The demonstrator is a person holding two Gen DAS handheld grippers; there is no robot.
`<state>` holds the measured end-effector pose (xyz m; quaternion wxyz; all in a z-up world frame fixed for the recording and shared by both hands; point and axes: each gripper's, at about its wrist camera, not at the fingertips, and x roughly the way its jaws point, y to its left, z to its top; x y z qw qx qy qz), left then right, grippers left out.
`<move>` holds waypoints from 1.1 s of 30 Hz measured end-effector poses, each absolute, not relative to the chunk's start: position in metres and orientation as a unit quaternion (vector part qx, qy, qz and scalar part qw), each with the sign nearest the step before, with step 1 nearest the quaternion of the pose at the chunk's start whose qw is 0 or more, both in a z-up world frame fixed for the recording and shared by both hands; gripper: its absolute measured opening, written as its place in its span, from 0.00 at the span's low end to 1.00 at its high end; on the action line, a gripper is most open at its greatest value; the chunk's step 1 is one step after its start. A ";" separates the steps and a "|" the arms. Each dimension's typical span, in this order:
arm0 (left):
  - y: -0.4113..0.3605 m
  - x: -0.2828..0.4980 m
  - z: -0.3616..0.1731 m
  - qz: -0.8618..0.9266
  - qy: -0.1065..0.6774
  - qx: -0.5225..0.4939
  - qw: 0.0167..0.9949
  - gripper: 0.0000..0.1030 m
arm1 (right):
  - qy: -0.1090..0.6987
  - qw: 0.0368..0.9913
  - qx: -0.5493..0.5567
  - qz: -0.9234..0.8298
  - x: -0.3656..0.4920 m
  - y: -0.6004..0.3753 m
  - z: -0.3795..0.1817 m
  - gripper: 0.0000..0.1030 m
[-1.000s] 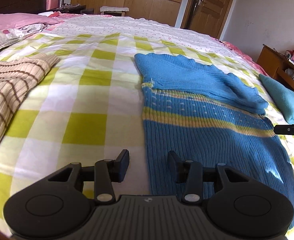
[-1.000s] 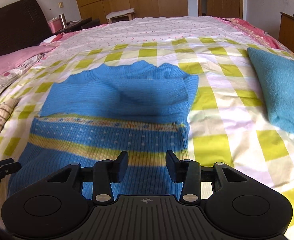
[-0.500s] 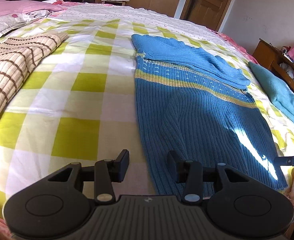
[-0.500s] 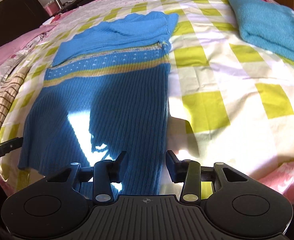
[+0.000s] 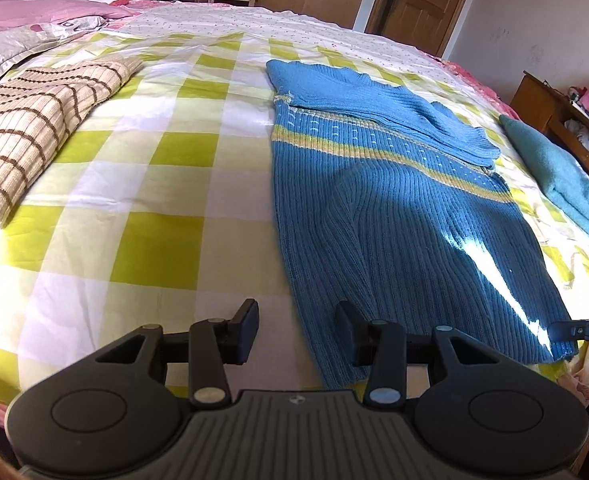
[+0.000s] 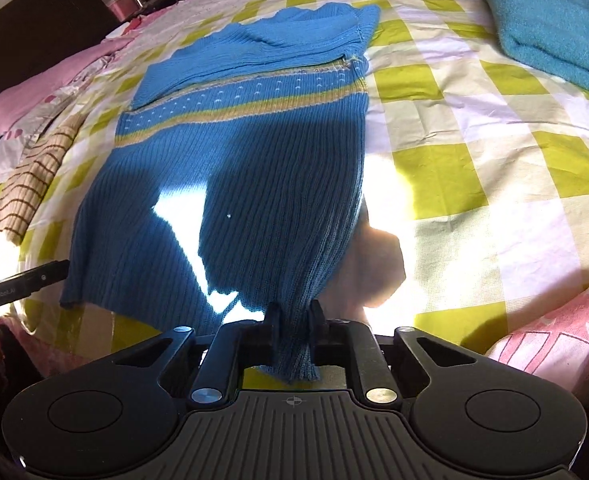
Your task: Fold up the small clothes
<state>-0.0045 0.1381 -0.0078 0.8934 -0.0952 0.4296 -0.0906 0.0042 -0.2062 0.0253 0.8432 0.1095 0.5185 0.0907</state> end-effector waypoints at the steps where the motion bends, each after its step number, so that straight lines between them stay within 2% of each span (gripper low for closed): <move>1: 0.138 -0.004 -0.008 -0.093 0.431 -0.099 0.892 0.46 | 0.514 0.845 0.113 0.089 0.004 -0.209 0.028 0.09; 9: 0.133 -0.004 -0.008 -0.101 0.438 -0.102 0.888 0.46 | 0.479 0.867 0.126 0.048 0.000 -0.244 0.049 0.08; 17: 0.124 0.009 -0.010 -0.098 0.440 -0.114 0.885 0.45 | 0.491 0.859 0.134 0.049 0.000 -0.240 0.036 0.08; 20: 0.125 0.009 -0.009 -0.089 0.442 -0.105 0.886 0.30 | 0.485 0.862 0.140 0.051 -0.001 -0.241 0.038 0.08; 21: 0.127 0.008 -0.010 -0.084 0.445 -0.102 0.886 0.21 | 0.484 0.862 0.141 0.051 -0.001 -0.242 0.039 0.08; 22: 0.128 0.007 -0.010 -0.083 0.445 -0.103 0.886 0.18 | 0.482 0.863 0.142 0.049 -0.001 -0.243 0.039 0.08; 26: 0.134 0.003 -0.008 -0.081 0.442 -0.113 0.886 0.10 | 0.476 0.866 0.146 0.046 -0.003 -0.247 0.045 0.08; 33: 0.149 0.001 0.003 -0.044 0.420 -0.128 0.897 0.10 | 0.469 0.872 0.138 0.044 -0.005 -0.250 0.054 0.08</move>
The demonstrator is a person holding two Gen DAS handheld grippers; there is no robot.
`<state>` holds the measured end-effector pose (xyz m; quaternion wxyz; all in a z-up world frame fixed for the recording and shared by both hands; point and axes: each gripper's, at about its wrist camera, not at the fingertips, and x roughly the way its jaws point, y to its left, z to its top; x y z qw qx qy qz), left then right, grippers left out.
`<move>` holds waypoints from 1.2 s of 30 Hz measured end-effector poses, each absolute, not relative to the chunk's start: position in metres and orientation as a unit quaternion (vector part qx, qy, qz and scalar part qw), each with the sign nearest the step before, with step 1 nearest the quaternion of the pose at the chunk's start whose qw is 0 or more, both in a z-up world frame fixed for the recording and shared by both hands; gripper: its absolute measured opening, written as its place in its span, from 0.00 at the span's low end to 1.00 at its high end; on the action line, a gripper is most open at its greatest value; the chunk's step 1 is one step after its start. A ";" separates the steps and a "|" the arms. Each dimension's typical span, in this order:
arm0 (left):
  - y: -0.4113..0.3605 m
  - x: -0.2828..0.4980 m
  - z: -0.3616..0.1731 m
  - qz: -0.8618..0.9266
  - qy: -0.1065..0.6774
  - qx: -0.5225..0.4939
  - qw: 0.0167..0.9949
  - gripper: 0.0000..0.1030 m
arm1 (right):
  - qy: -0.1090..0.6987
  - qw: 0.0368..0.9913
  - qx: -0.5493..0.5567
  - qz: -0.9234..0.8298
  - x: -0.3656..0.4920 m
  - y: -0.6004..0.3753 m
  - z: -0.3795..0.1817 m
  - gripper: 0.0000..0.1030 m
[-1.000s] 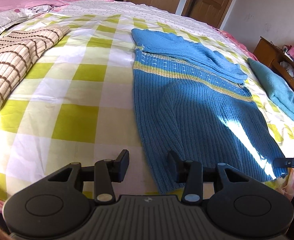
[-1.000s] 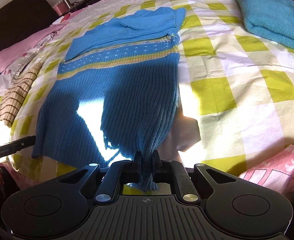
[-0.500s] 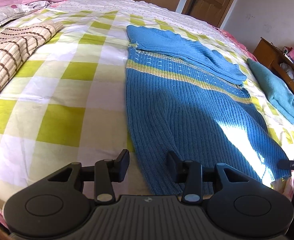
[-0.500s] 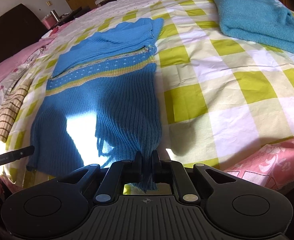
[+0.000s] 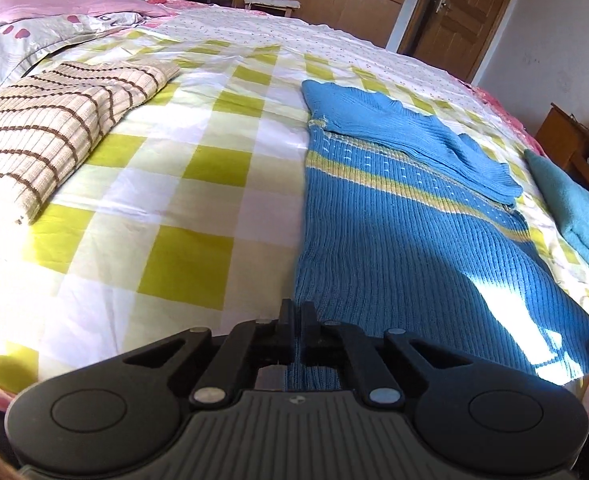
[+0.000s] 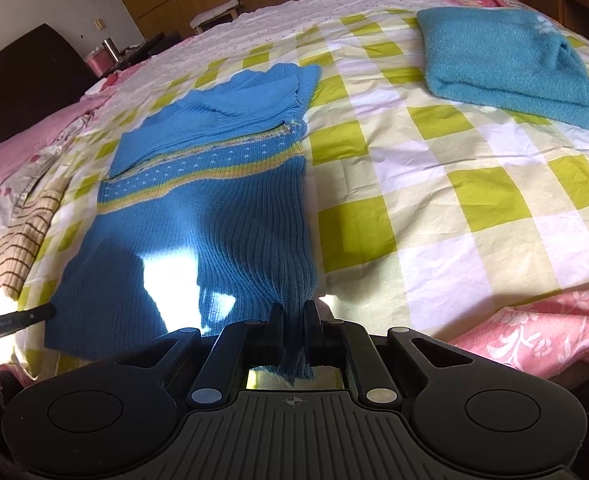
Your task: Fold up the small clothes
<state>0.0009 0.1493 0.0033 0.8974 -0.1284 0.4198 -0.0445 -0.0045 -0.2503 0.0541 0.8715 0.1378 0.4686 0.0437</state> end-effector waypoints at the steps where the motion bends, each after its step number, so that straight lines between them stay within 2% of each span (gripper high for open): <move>1: 0.147 0.001 0.003 -0.048 0.421 -0.128 0.897 0.10 | 0.470 0.872 0.133 0.044 -0.003 -0.249 0.052 0.08; 6: 0.137 0.001 -0.002 -0.052 0.439 -0.105 0.891 0.10 | 0.480 0.865 0.137 0.053 0.001 -0.248 0.042 0.09; 11: 0.139 0.002 -0.006 -0.058 0.449 -0.118 0.884 0.12 | 0.487 0.857 0.159 0.051 -0.001 -0.253 0.031 0.18; 14: 0.138 0.004 -0.006 -0.065 0.453 -0.117 0.881 0.18 | 0.492 0.849 0.183 0.059 -0.002 -0.255 0.028 0.33; 21: 0.138 0.010 -0.010 -0.083 0.457 -0.136 0.875 0.39 | 0.482 0.845 0.220 0.074 0.005 -0.259 0.030 0.39; 23: 0.136 0.011 -0.010 -0.087 0.456 -0.128 0.877 0.40 | 0.490 0.839 0.227 0.068 0.011 -0.259 0.025 0.39; 26: 0.135 0.010 -0.009 -0.094 0.454 -0.119 0.878 0.39 | 0.498 0.829 0.248 0.065 0.015 -0.260 0.017 0.41; 27: 0.135 0.009 -0.009 -0.097 0.454 -0.119 0.878 0.33 | 0.497 0.828 0.252 0.067 0.014 -0.260 0.017 0.41; 28: 0.136 0.008 -0.009 -0.100 0.455 -0.120 0.876 0.23 | 0.497 0.826 0.256 0.076 0.013 -0.260 0.018 0.41; 29: 0.137 0.008 -0.010 -0.103 0.458 -0.123 0.874 0.19 | 0.498 0.824 0.258 0.082 0.013 -0.259 0.018 0.41; 36: 0.147 0.006 -0.007 -0.112 0.448 -0.156 0.873 0.15 | 0.505 0.810 0.278 0.106 0.007 -0.258 0.018 0.38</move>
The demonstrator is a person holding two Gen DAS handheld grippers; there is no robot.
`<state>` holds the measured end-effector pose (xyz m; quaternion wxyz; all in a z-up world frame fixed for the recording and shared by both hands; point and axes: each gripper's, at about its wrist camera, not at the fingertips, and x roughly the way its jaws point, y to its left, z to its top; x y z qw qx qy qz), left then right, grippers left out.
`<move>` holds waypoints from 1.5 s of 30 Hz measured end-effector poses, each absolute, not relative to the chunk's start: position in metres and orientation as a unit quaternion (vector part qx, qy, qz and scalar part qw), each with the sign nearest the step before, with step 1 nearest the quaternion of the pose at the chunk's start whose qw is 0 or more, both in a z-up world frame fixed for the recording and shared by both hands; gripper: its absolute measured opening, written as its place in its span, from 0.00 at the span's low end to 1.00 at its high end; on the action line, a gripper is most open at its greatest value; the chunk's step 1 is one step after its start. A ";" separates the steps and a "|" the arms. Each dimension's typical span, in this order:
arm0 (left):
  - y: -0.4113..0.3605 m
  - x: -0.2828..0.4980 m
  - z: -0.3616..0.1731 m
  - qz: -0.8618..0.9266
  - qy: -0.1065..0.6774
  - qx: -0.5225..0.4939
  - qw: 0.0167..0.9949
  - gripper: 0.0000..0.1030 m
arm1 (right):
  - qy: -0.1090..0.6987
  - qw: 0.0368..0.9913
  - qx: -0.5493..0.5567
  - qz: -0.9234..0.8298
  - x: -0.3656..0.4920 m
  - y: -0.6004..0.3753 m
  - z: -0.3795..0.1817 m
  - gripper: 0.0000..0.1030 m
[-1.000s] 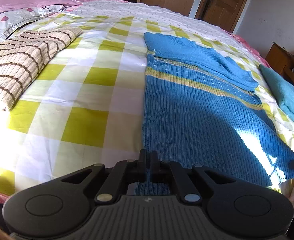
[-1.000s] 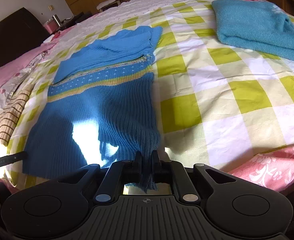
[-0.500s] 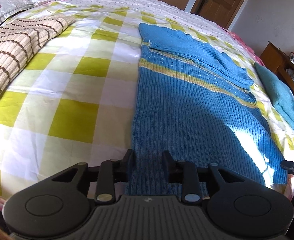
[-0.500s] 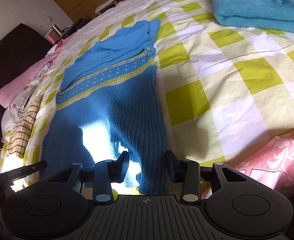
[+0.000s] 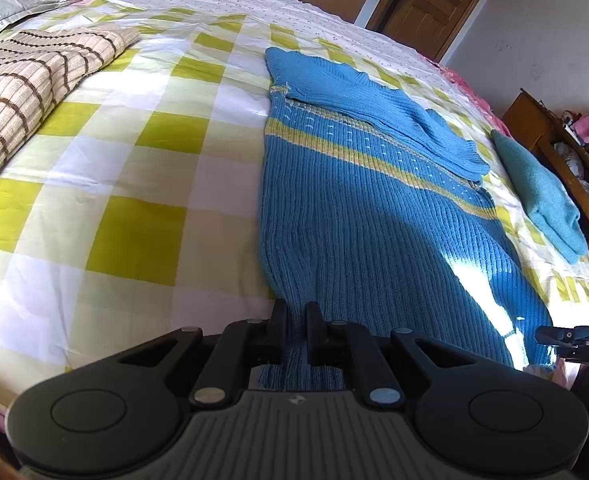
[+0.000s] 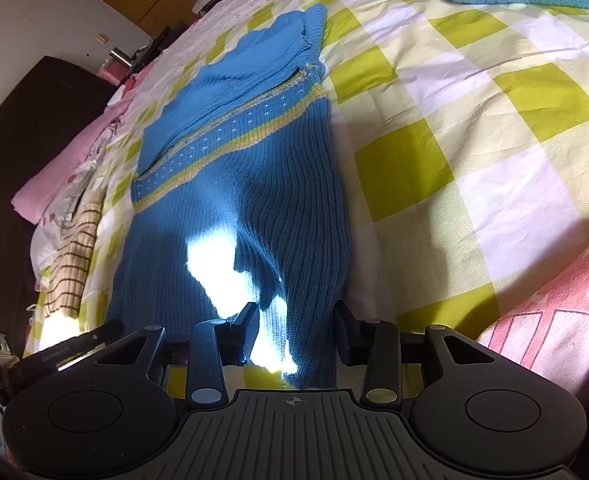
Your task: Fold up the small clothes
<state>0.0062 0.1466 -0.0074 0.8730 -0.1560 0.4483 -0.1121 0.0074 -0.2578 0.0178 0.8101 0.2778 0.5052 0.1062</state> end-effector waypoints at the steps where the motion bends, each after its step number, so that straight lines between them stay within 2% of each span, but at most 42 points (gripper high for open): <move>1: 0.147 0.007 -0.007 -0.112 0.448 -0.157 0.873 0.15 | 0.503 0.809 0.284 0.109 0.007 -0.259 0.019 0.39; 7: 0.144 0.010 -0.011 -0.120 0.456 -0.167 0.866 0.15 | 0.491 0.807 0.310 0.109 0.007 -0.264 0.020 0.43; 13: 0.140 0.012 -0.012 -0.119 0.462 -0.164 0.864 0.19 | 0.479 0.786 0.376 0.111 0.005 -0.275 0.012 0.43; 16: 0.138 0.014 -0.013 -0.120 0.462 -0.163 0.864 0.19 | 0.479 0.786 0.372 0.117 0.006 -0.273 0.012 0.42; 20: 0.138 0.013 -0.011 -0.118 0.457 -0.163 0.866 0.14 | 0.490 0.800 0.329 0.103 0.005 -0.266 0.012 0.16; 23: 0.139 0.011 -0.006 -0.123 0.444 -0.170 0.871 0.13 | 0.482 0.804 0.332 0.102 0.001 -0.267 0.015 0.12; 35: 0.156 0.022 0.037 -0.187 0.342 -0.330 0.860 0.12 | 0.364 0.830 0.386 0.170 0.012 -0.265 0.077 0.11; 45: 0.158 0.073 0.064 -0.193 0.276 -0.374 0.864 0.12 | 0.306 0.833 0.430 0.168 0.058 -0.276 0.098 0.11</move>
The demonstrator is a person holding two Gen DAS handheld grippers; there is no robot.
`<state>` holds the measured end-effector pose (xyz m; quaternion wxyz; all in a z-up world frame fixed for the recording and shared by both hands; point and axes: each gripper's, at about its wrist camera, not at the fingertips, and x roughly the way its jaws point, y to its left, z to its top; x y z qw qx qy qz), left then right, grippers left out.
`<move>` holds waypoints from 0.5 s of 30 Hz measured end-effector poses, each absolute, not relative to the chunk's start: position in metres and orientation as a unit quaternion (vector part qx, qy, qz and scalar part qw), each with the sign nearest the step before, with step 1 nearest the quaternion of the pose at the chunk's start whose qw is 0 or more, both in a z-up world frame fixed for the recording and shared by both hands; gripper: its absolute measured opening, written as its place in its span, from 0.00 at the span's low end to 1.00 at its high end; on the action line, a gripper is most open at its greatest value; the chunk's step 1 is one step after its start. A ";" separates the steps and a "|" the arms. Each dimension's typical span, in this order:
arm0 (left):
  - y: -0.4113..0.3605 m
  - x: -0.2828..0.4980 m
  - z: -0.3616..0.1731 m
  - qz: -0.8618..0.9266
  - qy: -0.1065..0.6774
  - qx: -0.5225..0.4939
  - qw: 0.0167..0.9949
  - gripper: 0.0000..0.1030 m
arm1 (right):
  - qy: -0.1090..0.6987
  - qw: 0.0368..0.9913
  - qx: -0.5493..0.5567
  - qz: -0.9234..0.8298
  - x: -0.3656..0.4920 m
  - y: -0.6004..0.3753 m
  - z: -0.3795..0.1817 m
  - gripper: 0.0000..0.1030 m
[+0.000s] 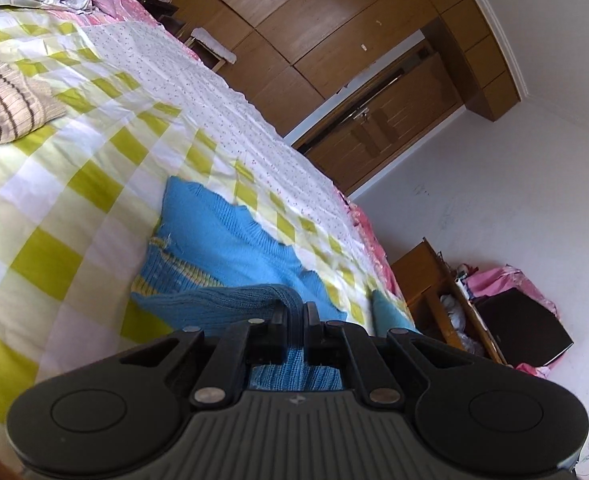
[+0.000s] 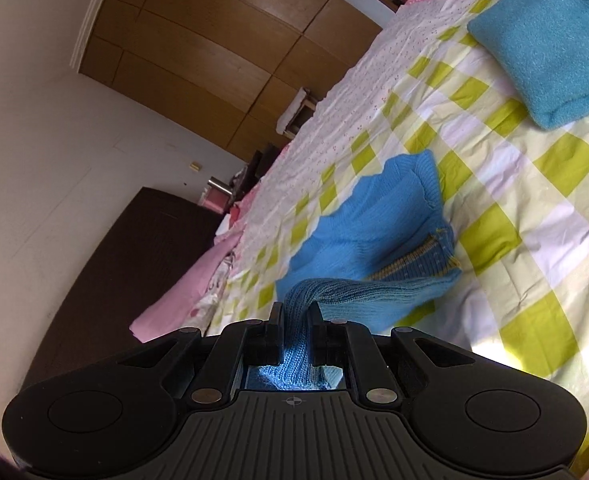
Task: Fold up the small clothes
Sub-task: 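Lift the hem with both grippers and fold it over toward the collar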
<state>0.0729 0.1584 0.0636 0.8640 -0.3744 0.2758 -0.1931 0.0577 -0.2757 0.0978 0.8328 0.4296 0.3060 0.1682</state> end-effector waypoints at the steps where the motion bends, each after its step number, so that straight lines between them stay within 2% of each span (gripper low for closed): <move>1: 0.158 0.079 0.066 -0.194 0.270 -0.376 0.865 0.12 | 0.300 0.834 0.432 0.167 0.066 -0.277 0.100 0.11; 15: 0.158 0.182 0.070 -0.173 0.245 -0.370 0.879 0.12 | 0.277 0.826 0.471 0.135 0.181 -0.290 0.085 0.11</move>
